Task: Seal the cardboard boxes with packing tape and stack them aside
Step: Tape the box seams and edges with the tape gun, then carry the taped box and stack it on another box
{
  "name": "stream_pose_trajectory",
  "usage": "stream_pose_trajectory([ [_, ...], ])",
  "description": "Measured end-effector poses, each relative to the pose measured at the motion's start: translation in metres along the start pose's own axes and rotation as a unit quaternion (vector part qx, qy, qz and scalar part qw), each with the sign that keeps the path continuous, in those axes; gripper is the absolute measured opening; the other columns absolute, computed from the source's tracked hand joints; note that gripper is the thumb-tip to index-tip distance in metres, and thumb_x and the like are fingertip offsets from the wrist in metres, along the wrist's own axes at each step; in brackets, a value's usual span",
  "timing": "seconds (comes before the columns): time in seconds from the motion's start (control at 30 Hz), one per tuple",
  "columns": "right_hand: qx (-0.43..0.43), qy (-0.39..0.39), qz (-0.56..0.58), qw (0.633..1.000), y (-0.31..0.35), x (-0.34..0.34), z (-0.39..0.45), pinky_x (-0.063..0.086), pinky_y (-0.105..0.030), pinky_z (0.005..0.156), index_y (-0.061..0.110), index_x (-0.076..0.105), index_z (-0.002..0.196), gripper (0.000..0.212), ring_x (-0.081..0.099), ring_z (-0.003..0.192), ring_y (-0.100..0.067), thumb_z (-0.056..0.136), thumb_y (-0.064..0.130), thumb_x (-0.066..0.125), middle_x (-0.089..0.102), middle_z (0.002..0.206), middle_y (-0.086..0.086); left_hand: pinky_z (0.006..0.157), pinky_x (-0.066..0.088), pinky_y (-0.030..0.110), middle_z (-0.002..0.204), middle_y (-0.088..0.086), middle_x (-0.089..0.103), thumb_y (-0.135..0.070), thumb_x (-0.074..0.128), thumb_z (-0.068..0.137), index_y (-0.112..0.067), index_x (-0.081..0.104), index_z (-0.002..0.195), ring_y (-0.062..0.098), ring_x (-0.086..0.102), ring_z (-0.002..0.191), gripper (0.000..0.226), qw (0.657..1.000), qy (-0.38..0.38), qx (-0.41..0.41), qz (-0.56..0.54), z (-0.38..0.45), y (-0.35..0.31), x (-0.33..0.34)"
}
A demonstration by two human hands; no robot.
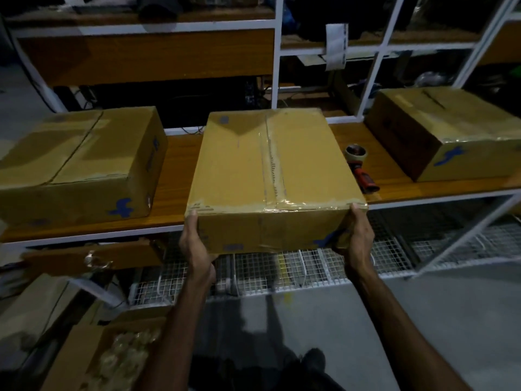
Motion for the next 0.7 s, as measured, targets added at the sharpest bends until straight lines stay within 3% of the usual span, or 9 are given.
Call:
stream_pose_trajectory([
  [0.1,-0.019,-0.025,-0.001,0.999,0.017,-0.022,-0.024,0.061,-0.050,0.078,0.047,0.063,0.121,0.028,0.062,0.117,-0.025,0.101,0.064,0.054,0.064,0.124,0.009,0.089,0.056,0.071,0.128,0.010,0.073,-0.070,0.064,0.090,-0.031,0.065,0.137,0.038,0.068,0.119,0.062,0.998,0.062,0.003,-0.004,-0.024,-0.017,0.002],
  [0.23,-0.059,-0.066,-0.001,0.996,0.049,-0.044,-0.042,0.055,-0.066,0.098,0.064,0.072,0.094,0.016,0.064,0.115,-0.024,0.099,0.065,0.057,0.068,0.120,0.012,0.093,0.054,0.070,0.133,0.008,0.071,-0.070,0.058,0.093,-0.033,0.063,0.140,0.035,0.067,0.124,0.060,0.991,0.135,0.001,-0.012,-0.042,-0.035,0.027],
  [0.33,-0.090,-0.083,-0.006,0.992,0.073,-0.060,-0.047,0.055,-0.068,0.097,0.064,0.071,0.090,0.017,0.063,0.117,-0.028,0.099,0.063,0.056,0.068,0.119,0.009,0.092,0.054,0.072,0.130,0.007,0.073,-0.072,0.057,0.092,-0.033,0.066,0.137,0.035,0.069,0.119,0.061,0.987,0.159,-0.005,-0.009,-0.049,-0.042,0.057],
  [0.43,-0.110,-0.111,0.019,0.988,0.094,-0.077,-0.041,0.062,-0.052,0.084,0.060,0.073,0.087,0.022,0.065,0.111,-0.028,0.102,0.056,0.058,0.067,0.110,0.009,0.089,0.052,0.077,0.126,0.008,0.075,-0.077,0.059,0.085,-0.030,0.068,0.135,0.035,0.072,0.115,0.069,0.982,0.187,-0.020,0.004,-0.052,-0.039,0.093],
  [0.5,-0.119,-0.138,0.034,0.983,0.108,-0.091,-0.030,0.059,-0.041,0.075,0.052,0.075,0.090,0.020,0.068,0.100,-0.018,0.102,0.055,0.059,0.066,0.102,0.013,0.084,0.057,0.072,0.125,0.005,0.075,-0.072,0.055,0.093,-0.030,0.067,0.136,0.032,0.073,0.113,0.061,0.977,0.211,-0.022,0.004,-0.055,-0.036,0.123],
  [0.57,-0.133,-0.163,0.042,0.977,0.120,-0.106,-0.013,0.059,-0.040,0.070,0.045,0.075,0.103,0.019,0.068,0.093,-0.011,0.101,0.057,0.060,0.068,0.104,0.013,0.083,0.061,0.064,0.124,0.003,0.076,-0.066,0.051,0.099,-0.031,0.068,0.135,0.030,0.073,0.112,0.053,0.974,0.224,-0.017,0.007,-0.056,-0.032,0.157],
  [0.63,-0.148,-0.182,0.060,0.970,0.131,-0.121,0.011,0.059,-0.051,0.086,0.038,0.075,0.120,0.035,0.066,0.110,-0.018,0.096,0.061,0.063,0.071,0.120,0.011,0.087,0.060,0.064,0.124,0.006,0.076,-0.070,0.055,0.095,-0.031,0.070,0.132,0.033,0.072,0.113,0.056,0.971,0.237,-0.012,0.012,-0.055,-0.028,0.194],
  [0.7,-0.158,-0.202,0.066,0.964,0.146,-0.138,0.038,0.055,-0.050,0.099,0.035,0.073,0.128,0.039,0.062,0.117,-0.017,0.098,0.058,0.062,0.069,0.130,0.009,0.089,0.056,0.071,0.123,0.007,0.076,-0.073,0.058,0.090,-0.034,0.073,0.128,0.034,0.073,0.112,0.056,0.968,0.249,-0.018,0.014,-0.054,-0.020,0.234],
])
Point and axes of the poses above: each hand's wrist, its own z-axis towards the middle knuckle, its own x-axis out of the palm, y = z × x, the point moved 2 cm from there along z, towards the middle knuckle
